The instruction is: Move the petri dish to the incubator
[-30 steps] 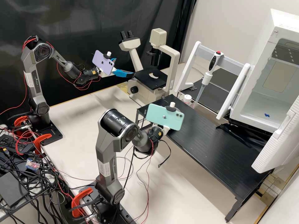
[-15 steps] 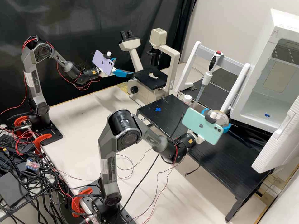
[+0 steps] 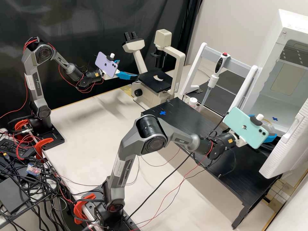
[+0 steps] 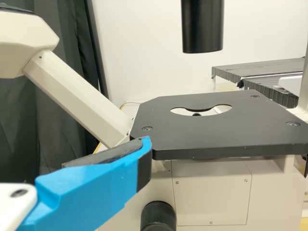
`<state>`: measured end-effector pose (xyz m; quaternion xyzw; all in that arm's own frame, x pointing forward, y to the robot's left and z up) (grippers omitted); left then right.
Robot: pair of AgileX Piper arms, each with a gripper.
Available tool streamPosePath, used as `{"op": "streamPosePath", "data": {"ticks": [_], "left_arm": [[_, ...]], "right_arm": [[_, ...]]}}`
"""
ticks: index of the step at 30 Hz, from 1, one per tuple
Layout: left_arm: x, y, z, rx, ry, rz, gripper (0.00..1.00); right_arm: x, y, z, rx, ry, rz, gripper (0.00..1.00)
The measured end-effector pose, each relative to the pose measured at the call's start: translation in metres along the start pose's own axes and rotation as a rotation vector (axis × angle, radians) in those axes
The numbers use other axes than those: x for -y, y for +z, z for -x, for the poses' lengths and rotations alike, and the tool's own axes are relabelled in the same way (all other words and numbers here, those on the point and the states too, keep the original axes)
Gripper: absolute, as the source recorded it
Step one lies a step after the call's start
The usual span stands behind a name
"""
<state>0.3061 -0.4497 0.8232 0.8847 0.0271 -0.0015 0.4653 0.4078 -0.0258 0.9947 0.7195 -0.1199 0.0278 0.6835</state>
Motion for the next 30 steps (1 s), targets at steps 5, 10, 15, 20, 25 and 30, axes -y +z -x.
{"op": "streamPosePath", "data": {"ticks": [5, 10, 15, 20, 25, 30], "left_arm": [[0.0, 0.0, 0.0, 0.0, 0.0, 0.0, 1.0], [0.0, 0.0, 0.0, 0.0, 0.0, 0.0, 1.0], [0.0, 0.0, 0.0, 0.0, 0.0, 0.0, 1.0], [0.0, 0.0, 0.0, 0.0, 0.0, 0.0, 1.0], [0.0, 0.0, 0.0, 0.0, 0.0, 0.0, 1.0], [0.0, 0.0, 0.0, 0.0, 0.0, 0.0, 1.0]], "right_arm": [[-0.006, -0.005, -0.027, 0.041, -0.005, 0.01, 0.0], [0.004, -0.015, -0.058, 0.071, -0.037, 0.001, 0.0], [0.012, -0.027, -0.086, 0.107, -0.069, -0.003, 0.0], [0.029, -0.034, -0.11, 0.144, -0.091, 0.003, 0.0], [0.037, -0.038, -0.128, 0.142, -0.096, 0.013, 0.0], [0.041, -0.036, -0.141, 0.149, -0.106, 0.034, 0.0]]}}
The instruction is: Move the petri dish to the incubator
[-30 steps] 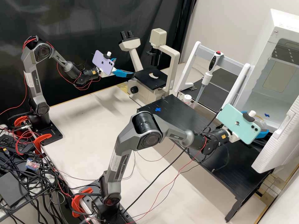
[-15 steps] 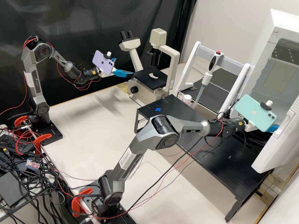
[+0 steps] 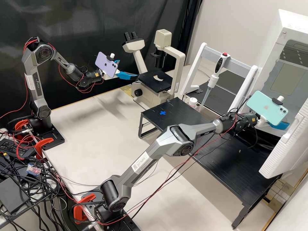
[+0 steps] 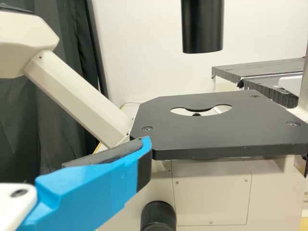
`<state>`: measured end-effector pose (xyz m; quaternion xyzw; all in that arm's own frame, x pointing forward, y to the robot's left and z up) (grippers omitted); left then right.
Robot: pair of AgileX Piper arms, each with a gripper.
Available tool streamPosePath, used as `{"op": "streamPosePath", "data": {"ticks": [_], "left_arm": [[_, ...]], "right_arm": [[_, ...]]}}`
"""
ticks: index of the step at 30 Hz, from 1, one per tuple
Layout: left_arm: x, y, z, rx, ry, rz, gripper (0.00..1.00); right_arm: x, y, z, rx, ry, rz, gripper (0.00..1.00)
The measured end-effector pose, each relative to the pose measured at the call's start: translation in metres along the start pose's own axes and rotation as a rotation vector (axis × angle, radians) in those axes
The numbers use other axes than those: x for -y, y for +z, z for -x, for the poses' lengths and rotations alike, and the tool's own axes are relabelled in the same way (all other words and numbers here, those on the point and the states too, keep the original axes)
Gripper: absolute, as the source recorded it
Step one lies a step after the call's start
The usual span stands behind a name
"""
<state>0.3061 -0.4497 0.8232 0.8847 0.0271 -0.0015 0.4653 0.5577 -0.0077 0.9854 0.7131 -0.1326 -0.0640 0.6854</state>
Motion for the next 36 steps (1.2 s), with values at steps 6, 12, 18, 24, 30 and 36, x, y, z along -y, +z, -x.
{"op": "streamPosePath", "data": {"ticks": [6, 12, 18, 24, 30, 36], "left_arm": [[0.0, 0.0, 0.0, 0.0, 0.0, 0.0, 1.0], [0.0, 0.0, 0.0, 0.0, 0.0, 0.0, 1.0], [0.0, 0.0, 0.0, 0.0, 0.0, 0.0, 1.0], [0.0, 0.0, 0.0, 0.0, 0.0, 0.0, 1.0], [0.0, 0.0, 0.0, 0.0, 0.0, 0.0, 1.0], [0.0, 0.0, 0.0, 0.0, 0.0, 0.0, 1.0]], "right_arm": [[0.005, 0.005, -0.007, 0.013, -0.009, 0.007, 1.0], [0.005, 0.006, -0.007, 0.018, -0.009, 0.025, 1.0], [0.013, 0.014, -0.009, 0.04, -0.028, 0.044, 1.0], [0.016, 0.018, -0.002, 0.025, -0.027, 0.044, 1.0], [0.014, 0.025, 0.018, 0.008, -0.013, 0.031, 1.0], [0.009, 0.039, 0.051, -0.03, 0.006, -0.026, 1.0]]}}
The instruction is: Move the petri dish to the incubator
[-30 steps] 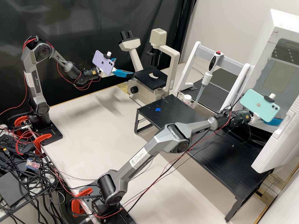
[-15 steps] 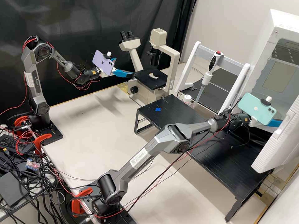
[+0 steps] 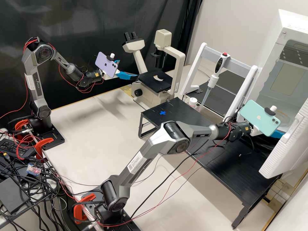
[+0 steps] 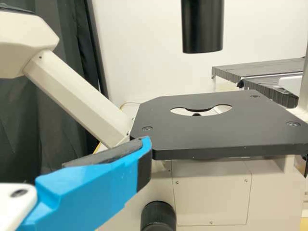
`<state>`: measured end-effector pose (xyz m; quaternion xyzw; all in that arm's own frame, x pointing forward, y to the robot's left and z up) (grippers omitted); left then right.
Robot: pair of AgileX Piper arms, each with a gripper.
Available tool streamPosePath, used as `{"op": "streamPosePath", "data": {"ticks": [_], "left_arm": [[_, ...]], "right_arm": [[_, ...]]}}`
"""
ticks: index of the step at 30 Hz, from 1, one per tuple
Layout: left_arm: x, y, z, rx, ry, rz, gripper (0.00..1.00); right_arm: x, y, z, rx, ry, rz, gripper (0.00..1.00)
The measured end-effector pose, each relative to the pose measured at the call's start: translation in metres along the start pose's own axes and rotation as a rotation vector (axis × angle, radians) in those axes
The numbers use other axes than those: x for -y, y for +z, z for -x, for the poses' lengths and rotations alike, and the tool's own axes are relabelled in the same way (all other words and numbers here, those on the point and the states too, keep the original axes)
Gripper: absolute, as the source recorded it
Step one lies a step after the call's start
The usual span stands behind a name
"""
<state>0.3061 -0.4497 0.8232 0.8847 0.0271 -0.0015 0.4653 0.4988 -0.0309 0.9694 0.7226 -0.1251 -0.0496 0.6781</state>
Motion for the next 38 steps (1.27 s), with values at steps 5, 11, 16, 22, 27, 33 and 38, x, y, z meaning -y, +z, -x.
{"op": "streamPosePath", "data": {"ticks": [5, 11, 16, 22, 27, 33, 38], "left_arm": [[0.0, 0.0, 0.0, 0.0, 0.0, 0.0, 1.0], [0.0, 0.0, 0.0, 0.0, 0.0, 0.0, 1.0], [0.0, 0.0, 0.0, 0.0, 0.0, 0.0, 1.0], [0.0, 0.0, 0.0, 0.0, 0.0, 0.0, 1.0], [0.0, 0.0, 0.0, 0.0, 0.0, 0.0, 1.0], [0.0, 0.0, 0.0, 0.0, 0.0, 0.0, 1.0], [0.0, 0.0, 0.0, 0.0, 0.0, 0.0, 1.0]], "right_arm": [[-0.004, 0.007, 0.031, -0.043, 0.028, -0.008, 1.0], [-0.001, 0.021, 0.079, -0.07, 0.051, -0.023, 1.0], [0.008, 0.025, 0.126, -0.132, 0.059, -0.014, 1.0], [0.018, 0.015, 0.197, -0.286, 0.125, -0.009, 1.0], [0.036, -0.004, 0.251, -0.422, 0.197, 0.032, 1.0], [0.063, -0.019, 0.3, -0.534, 0.203, 0.047, 1.0], [0.078, -0.019, 0.317, -0.559, 0.148, 0.033, 1.0]]}}
